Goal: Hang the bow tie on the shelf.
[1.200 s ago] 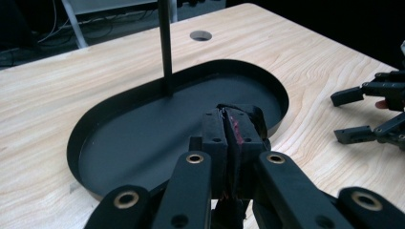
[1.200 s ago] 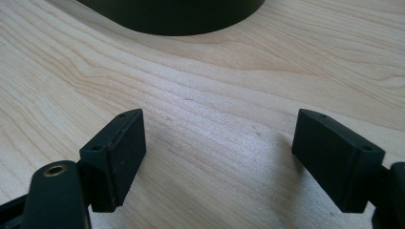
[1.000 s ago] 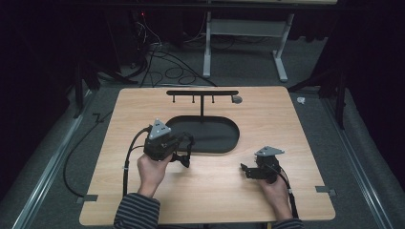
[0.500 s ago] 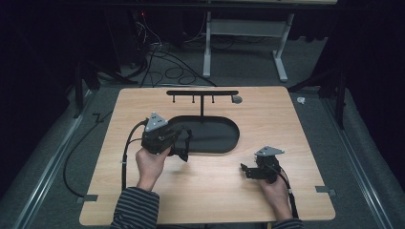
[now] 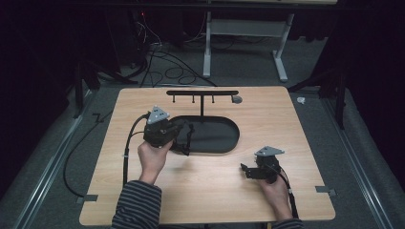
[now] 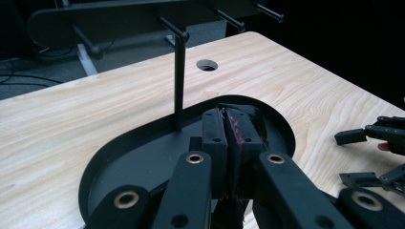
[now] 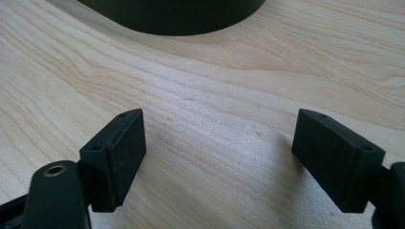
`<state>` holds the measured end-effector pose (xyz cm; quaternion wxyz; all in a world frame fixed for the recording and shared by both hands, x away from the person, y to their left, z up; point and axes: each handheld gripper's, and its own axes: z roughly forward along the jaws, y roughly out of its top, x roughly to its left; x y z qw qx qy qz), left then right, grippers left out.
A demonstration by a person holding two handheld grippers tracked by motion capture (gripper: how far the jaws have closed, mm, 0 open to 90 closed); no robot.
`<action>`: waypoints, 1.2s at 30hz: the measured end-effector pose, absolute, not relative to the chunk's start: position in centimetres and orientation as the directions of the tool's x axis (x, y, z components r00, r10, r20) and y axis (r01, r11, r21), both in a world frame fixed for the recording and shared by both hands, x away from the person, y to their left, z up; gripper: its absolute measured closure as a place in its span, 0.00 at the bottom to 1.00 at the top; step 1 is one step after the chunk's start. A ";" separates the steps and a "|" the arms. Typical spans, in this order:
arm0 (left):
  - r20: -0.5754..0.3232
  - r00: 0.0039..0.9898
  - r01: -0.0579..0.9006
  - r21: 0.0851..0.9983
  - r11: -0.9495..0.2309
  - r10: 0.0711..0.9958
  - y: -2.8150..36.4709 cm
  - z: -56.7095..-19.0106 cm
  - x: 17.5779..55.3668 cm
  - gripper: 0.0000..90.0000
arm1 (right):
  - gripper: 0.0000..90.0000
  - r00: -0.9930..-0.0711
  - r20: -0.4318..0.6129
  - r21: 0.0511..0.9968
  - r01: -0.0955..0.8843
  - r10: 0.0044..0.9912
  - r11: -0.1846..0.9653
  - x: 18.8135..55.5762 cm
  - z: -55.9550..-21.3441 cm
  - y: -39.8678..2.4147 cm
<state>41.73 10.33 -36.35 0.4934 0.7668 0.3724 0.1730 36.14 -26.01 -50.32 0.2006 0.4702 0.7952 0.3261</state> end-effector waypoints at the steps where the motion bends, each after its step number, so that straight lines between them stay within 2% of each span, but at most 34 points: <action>1: -0.111 0.662 0.402 0.887 -0.228 0.741 10.3 -36.3 41.9 0.97 | 0.22 -0.477 -0.012 0.707 0.617 0.879 0.345 36.1 -50.3 -26.0; 29: -0.109 0.642 0.408 0.886 -0.218 0.759 8.1 -35.2 46.1 0.97 | 0.22 -0.479 -0.011 0.706 0.618 0.878 0.346 36.1 -50.3 -26.0; 36: -0.084 0.644 0.409 0.878 -0.249 0.761 7.1 -34.4 47.5 0.96 | 0.22 -0.480 -0.010 0.708 0.616 0.877 0.345 36.1 -50.3 -26.0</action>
